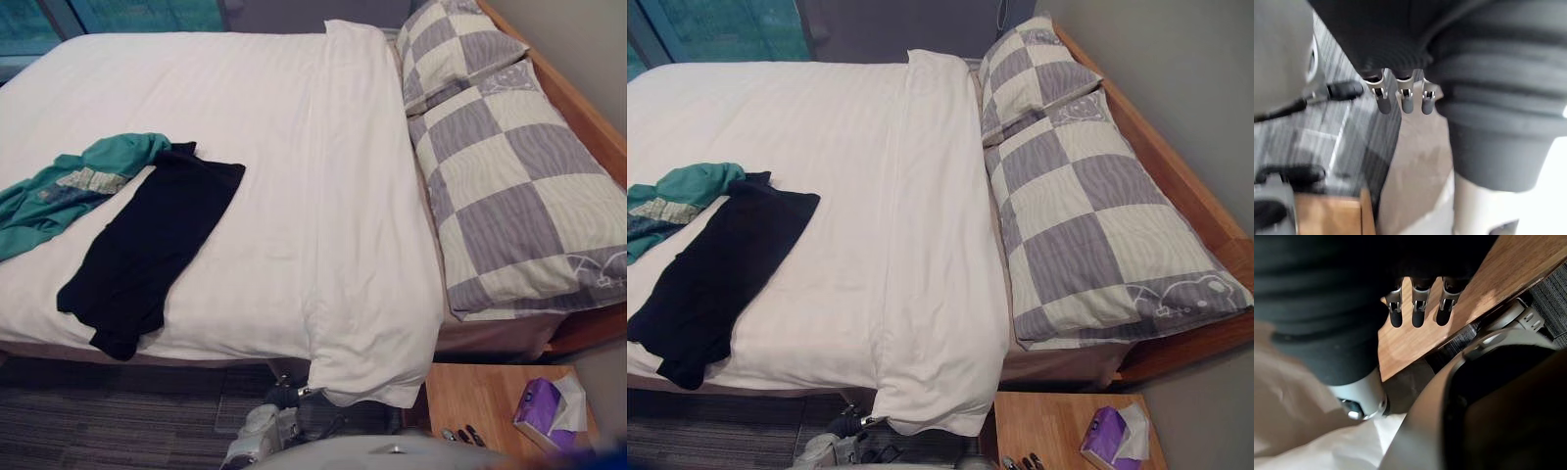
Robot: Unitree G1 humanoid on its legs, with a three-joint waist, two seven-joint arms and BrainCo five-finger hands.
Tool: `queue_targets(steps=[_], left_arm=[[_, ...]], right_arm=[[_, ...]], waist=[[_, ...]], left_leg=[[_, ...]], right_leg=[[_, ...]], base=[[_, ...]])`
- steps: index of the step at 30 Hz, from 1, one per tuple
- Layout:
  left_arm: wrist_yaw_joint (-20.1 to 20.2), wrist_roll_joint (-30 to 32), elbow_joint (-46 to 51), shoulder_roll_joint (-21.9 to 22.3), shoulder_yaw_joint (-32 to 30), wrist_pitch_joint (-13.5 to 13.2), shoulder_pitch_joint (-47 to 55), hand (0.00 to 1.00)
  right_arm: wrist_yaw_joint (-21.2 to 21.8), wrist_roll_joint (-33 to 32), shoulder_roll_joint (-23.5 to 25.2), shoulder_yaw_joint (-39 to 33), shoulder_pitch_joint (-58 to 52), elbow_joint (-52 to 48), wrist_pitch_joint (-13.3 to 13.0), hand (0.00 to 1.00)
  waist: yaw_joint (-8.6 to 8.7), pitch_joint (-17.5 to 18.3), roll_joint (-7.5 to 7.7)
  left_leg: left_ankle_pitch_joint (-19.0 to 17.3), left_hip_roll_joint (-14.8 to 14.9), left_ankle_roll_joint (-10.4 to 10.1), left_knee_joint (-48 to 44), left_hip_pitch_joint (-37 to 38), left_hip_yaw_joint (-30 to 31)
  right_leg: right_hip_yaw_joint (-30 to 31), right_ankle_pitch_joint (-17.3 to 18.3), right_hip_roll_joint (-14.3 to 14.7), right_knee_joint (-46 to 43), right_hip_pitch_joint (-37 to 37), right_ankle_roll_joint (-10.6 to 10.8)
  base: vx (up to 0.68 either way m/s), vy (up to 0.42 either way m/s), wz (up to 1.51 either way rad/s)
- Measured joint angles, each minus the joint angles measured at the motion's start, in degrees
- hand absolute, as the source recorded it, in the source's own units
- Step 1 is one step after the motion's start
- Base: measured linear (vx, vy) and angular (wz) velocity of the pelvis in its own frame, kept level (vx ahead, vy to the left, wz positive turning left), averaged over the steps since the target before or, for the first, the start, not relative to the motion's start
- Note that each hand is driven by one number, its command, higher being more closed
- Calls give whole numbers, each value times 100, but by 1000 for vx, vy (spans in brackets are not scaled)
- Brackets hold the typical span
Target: Tidy the bed and pick cloth on bed and put in laundry
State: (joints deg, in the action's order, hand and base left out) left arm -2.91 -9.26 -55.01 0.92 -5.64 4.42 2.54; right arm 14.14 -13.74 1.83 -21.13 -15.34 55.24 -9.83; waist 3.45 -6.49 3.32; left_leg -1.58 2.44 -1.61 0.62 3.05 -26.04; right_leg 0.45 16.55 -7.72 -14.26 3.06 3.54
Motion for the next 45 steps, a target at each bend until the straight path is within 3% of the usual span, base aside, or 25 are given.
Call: queue_targets(steps=[1, 3, 5, 8, 10, 11, 12, 14, 15, 16, 17, 18, 19, 20, 23, 27, 30, 34, 37, 38, 39, 40, 42, 43, 45], left_arm=[[-194, -6, 2, 2, -35, 47, -57, 0], [-1073, -134, 146, 59, -195, 183, -114, 0], [-1648, -123, 198, 0, -405, 227, -111, 0], [-2075, -89, 133, -207, -669, 221, 35, 0], [-2124, -135, 62, -299, -940, 18, 195, 0], [-2116, -123, 59, -300, -1137, -141, 180, 0], [-2058, -40, 16, -336, -1208, -252, 254, 0], [-1970, 153, -56, -324, -1232, -441, 341, 0], [-1946, 274, -87, -341, -1176, -603, 340, 0], [-1949, 445, -160, -347, -1018, -708, 337, 0], [-1924, 496, -268, -348, -911, -759, 304, 0], [-1916, 509, -319, -385, -852, -769, 240, 0], [-1819, 557, -517, -546, -533, -792, 134, 0], [-1736, 543, -532, -566, -480, -828, 150, 0], [-1031, 778, -477, -670, -78, -986, 272, 0], [-157, 1586, -478, -635, 720, -1017, 22, 0], [-109, 1774, -477, -562, 1336, -733, -120, 0], [-338, 1411, -471, -613, 1447, -461, -153, 0], [-623, 740, -195, -653, 1170, -572, -187, 0], [-615, 789, -176, -595, 1074, -733, -162, 0], [-597, 906, -222, -526, 1066, -858, -151, 0], [-598, 950, -262, -483, 1016, -963, -114, 0], [-603, 951, -251, -510, 1020, -1087, -113, 0], [-530, 935, -208, -659, 988, -1257, -132, 0], [-337, 863, -248, -713, 894, -1423, -153, 0]], right_arm=[[48, 11, -17, 23, 61, 1, 31, 0], [60, 61, -225, 136, 39, -30, 69, 0], [-32, 16, -379, 264, -35, -25, 63, 0], [-99, -2, -337, 163, -8, -50, -57, 0], [-123, 8, -168, -97, 8, -18, -182, 0], [-147, 6, -43, -400, -9, 14, -315, 0], [-200, -22, -80, -584, 10, 40, -431, 0], [-206, -46, -139, -799, 71, 113, -591, 0], [-259, -58, -224, -981, 160, 236, -663, 0], [-340, -50, -320, -1118, 161, 272, -688, 0], [-400, -35, -341, -1262, 186, 310, -736, 0], [-480, -13, -299, -1360, 261, 406, -741, 0], [-559, 7, -161, -1395, 347, 688, -738, 0], [-561, 28, -109, -1316, 419, 783, -726, 0], [-527, 651, -155, -681, 500, 893, -663, 0], [-547, 729, -271, -176, 487, 823, -643, 0], [-521, 723, -368, 94, 499, 662, -642, 0], [-457, 732, -486, 616, 615, 654, -614, 0], [-533, 887, -583, 914, 857, 535, -375, 0], [-670, 938, -766, 1060, 903, 447, -274, 0], [-753, 931, -896, 1059, 951, 380, -243, 0], [-775, 928, -940, 1056, 1000, 302, -234, 0], [-774, 932, -935, 1055, 1094, 274, -241, 0], [-772, 969, -735, 1049, 1095, 199, -243, 0], [-819, 1086, -669, 907, 1096, 195, -246, 0]], waist=[[8, -49, 29], [38, -178, -252], [42, -261, -395], [5, -248, -247], [102, -245, 81], [-2, -253, 112], [-4, -222, 3], [45, -228, -157], [28, -228, -183], [45, -212, -247], [73, -197, -271], [84, -199, -159], [50, -168, -191], [22, -187, -276], [50, -182, -279], [85, -184, -228], [285, -212, -307], [168, -234, -253], [171, -508, -234], [92, -581, -355], [82, -635, -593], [74, -634, -647], [128, -618, -592], [198, -703, -210], [218, -757, -206]], left_leg=[[-196, 69, -15, -459, -201, 18], [-1228, 711, 58, -2504, -1155, 115], [-1599, 1110, 105, -3211, -1382, -176], [-1358, 737, 114, -2992, -1299, -511], [-1072, 297, -21, -2965, -1378, -459], [-1238, 517, 168, -3418, -1485, -311], [-1318, 1102, -21, -3680, -1515, 55], [-1281, 1698, -111, -3571, -1501, 579], [-1233, 1962, -188, -3365, -1389, 861], [-1049, 1979, -585, -3017, -1170, 857], [-1102, 1895, -1301, -2924, -1068, 827], [-1223, 1753, -1168, -3091, -1087, 749], [-1411, 1661, -953, -3070, -1029, 548], [-1412, 1656, -875, -2956, -933, 406], [-992, 1359, -488, -1683, -236, -198], [-737, 513, -226, -888, 17, -255], [-629, 198, -84, -624, 189, -8], [-667, 259, -135, -834, 143, -30], [-831, 768, -169, -3310, -951, 98], [-1115, 986, -222, -3802, -1309, 260], [-936, 1072, -146, -3327, -1342, 393], [-982, 931, -117, -3025, -1265, 534], [-981, 563, -57, -2647, -1123, 535], [-955, 264, -108, -2897, -1378, 583], [-1256, 797, -132, -3264, -1597, 883]], right_leg=[[-35, 55, -31, -98, -25, 23], [-381, 256, -5, -642, -197, 38], [-641, 493, -61, -1082, -265, 129], [-645, 640, -588, -1529, -503, 235], [-596, 644, -1089, -1446, -505, 307], [-555, 619, -1265, -1404, -462, 390], [-487, 611, -1239, -1366, -389, 403], [-369, 618, -1224, -1390, -361, 547], [-235, 631, -1368, -1278, -359, 834], [-198, 483, -1509, -966, -180, 1008], [-109, 263, -1625, -876, -146, 1004], [6, 8, -1792, -857, -185, 871], [-208, -1028, -1863, -765, -395, 22], [-501, -1405, -1881, -722, -483, -292], [-1644, -1092, -1260, -763, -577, 403], [-1589, -151, -297, -783, -508, 294], [-1254, -74, -418, -721, -245, 226], [-1233, -160, -339, -409, -42, 93], [-1197, -165, -477, -378, -31, 101], [-1001, -142, -495, -465, -74, 124], [-819, -69, -492, -725, -244, 248], [-644, 36, -557, -1006, -488, 408], [-398, 175, -807, -1284, -827, 485], [55, 460, -1225, -1306, -1037, 532], [145, 469, -1261, -1355, -1055, 525]], base=[[-199, -66, 13], [-178, 19, 58], [-71, 124, 71], [2, 151, 45], [40, 115, 43], [77, 95, 16], [86, 118, -3], [64, 275, -16], [105, 583, -31], [130, 639, -30], [135, 491, -22], [129, 614, -31], [114, 607, -44], [126, 670, -74], [80, 427, -52], [58, 209, 14], [39, 143, 55], [28, 1, 11], [-65, -7, -17], [-44, 122, -82], [-28, 229, -105], [-24, 222, -85], [1, 144, -34], [-12, 50, -9], [-62, 41, -22]])
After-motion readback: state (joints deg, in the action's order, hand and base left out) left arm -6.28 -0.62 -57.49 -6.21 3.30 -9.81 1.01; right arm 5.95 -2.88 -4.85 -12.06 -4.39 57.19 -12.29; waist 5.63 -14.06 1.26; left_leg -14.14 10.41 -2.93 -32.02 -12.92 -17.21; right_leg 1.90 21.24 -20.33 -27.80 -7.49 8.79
